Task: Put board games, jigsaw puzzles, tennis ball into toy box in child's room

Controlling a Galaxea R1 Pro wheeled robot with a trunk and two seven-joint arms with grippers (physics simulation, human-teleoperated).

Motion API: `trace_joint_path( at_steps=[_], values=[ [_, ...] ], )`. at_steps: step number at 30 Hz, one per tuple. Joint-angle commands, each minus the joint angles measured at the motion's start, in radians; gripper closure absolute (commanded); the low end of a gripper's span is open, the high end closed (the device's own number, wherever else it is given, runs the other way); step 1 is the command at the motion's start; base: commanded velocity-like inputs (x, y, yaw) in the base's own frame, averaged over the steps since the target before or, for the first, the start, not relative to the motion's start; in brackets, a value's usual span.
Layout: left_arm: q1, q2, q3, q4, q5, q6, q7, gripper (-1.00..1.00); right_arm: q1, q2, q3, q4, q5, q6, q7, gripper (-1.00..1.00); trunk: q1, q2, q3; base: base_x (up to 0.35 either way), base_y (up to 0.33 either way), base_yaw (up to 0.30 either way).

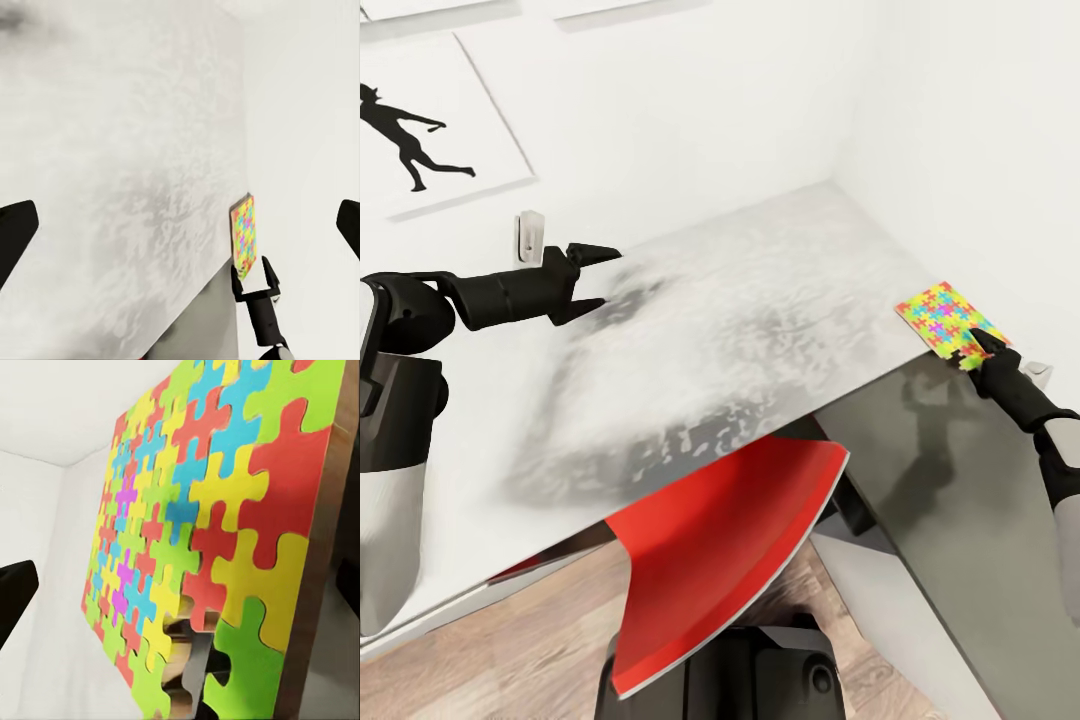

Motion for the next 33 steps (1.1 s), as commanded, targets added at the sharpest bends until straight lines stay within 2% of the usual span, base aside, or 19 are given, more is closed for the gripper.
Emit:
trace_joint_path(
  at_steps=[1,29,30,33],
  values=[
    [-0.001,0.001,-0.001,0.0,0.01,-0.001,0.01,-1.0,-0.001,0.0,-0.004,0.0,-0.006,0.009,0.001,-1.0,0.001,-0.002,-0.001,0.0,0.0,0.087],
    [0.005,0.001,-0.001,0.001,0.01,0.001,0.01,-1.0,0.005,0.0,-0.004,0.0,-0.006,0.008,-0.001,-1.0,0.001,-0.002,-0.001,0.0,0.0,0.023],
    [0.005,0.0,-0.001,0.001,0.01,0.001,0.01,-1.0,0.005,0.0,-0.004,-0.001,-0.006,0.008,-0.001,1.0,0.001,-0.002,-0.001,0.0,0.0,0.002],
    [0.005,0.0,-0.001,0.001,0.01,0.001,0.01,-1.0,0.006,0.0,-0.004,-0.004,-0.006,0.007,-0.001,1.0,0.001,-0.002,-0.001,0.0,0.0,0.001]
  ],
)
